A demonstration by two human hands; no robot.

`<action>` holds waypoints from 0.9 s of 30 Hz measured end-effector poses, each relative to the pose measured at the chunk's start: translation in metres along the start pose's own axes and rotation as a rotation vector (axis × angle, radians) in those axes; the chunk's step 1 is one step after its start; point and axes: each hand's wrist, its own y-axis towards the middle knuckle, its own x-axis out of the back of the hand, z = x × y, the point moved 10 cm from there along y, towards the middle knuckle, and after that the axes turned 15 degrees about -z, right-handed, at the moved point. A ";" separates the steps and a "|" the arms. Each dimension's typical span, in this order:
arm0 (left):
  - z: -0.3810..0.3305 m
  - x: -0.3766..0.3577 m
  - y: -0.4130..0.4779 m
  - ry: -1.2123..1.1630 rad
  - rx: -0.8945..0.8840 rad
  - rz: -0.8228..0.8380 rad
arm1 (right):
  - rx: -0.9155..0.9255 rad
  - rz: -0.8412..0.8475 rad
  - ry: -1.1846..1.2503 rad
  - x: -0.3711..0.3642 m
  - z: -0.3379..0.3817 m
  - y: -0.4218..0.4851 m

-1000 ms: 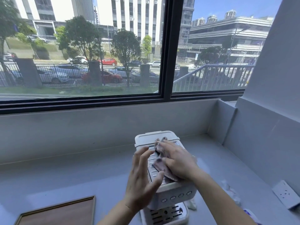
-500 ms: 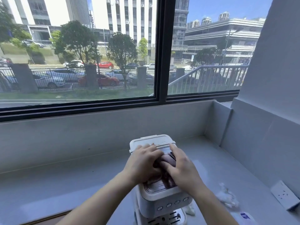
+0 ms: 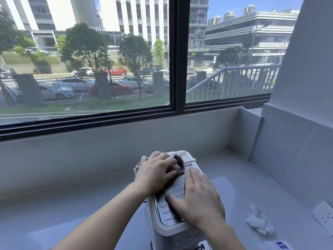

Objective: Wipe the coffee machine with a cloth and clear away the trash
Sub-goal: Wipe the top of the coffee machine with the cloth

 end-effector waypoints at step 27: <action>0.017 -0.007 0.025 -0.233 -0.019 0.012 | 0.032 0.037 -0.001 0.001 0.004 0.001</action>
